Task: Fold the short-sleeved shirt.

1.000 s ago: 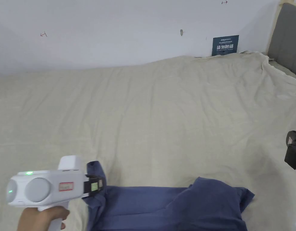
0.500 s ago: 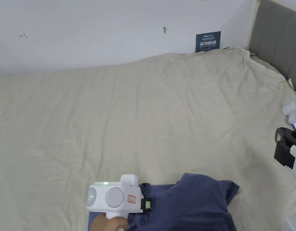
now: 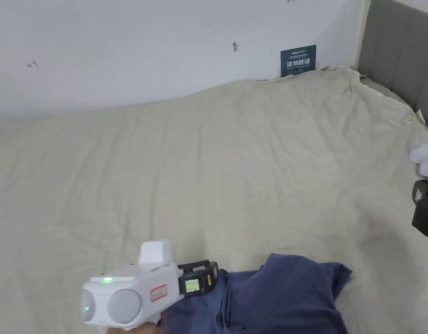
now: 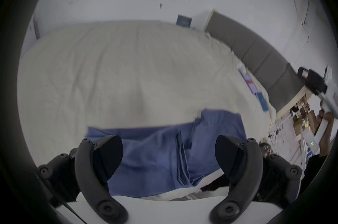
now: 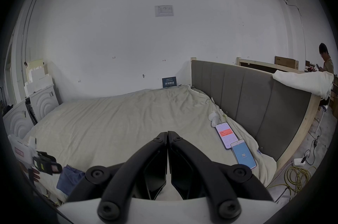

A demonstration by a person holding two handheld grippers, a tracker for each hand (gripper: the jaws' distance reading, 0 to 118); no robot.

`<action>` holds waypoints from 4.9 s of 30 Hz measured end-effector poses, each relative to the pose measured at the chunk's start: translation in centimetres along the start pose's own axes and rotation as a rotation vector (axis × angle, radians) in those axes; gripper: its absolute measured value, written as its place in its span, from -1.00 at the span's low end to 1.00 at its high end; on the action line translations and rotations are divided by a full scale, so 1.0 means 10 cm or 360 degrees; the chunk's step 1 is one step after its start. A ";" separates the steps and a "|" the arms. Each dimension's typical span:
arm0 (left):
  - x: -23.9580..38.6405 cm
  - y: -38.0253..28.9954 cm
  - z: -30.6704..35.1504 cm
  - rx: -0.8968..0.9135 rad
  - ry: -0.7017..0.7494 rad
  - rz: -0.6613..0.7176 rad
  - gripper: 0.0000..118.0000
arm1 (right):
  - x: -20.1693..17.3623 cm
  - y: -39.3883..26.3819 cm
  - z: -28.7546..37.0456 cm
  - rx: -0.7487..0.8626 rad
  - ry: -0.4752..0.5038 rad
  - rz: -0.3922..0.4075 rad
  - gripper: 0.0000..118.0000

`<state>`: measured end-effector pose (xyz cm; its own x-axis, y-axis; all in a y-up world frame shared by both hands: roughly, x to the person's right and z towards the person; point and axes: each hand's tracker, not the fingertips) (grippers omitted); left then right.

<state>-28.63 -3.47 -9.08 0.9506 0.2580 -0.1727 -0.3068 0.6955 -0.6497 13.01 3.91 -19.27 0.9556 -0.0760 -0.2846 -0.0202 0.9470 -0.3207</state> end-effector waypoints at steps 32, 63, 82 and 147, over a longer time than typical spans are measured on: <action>0.28 -0.85 -0.95 -0.0141 0.0158 -0.0176 -1.00 | 0.20 -0.01 0.12 -0.0009 -0.0074 -0.0006 -1.00; -1.54 -0.41 -0.37 -0.0407 0.0057 0.0345 0.48 | -0.01 -0.02 -0.02 -0.0042 0.0062 -0.0065 -1.00; -1.12 -0.45 -0.23 -0.0283 0.0088 0.0299 -0.89 | 0.16 -0.05 -0.03 -0.0029 0.0061 -0.0128 -1.00; 0.40 -0.33 -0.44 0.0008 0.0077 -0.0186 0.77 | 0.38 -0.08 0.16 0.0011 0.0008 -0.0179 -1.00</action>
<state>-23.59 -7.69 -10.88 0.9811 0.1424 -0.1314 -0.1937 0.7225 -0.6637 17.10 3.40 -18.66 0.9502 -0.1838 -0.2517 0.0894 0.9345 -0.3447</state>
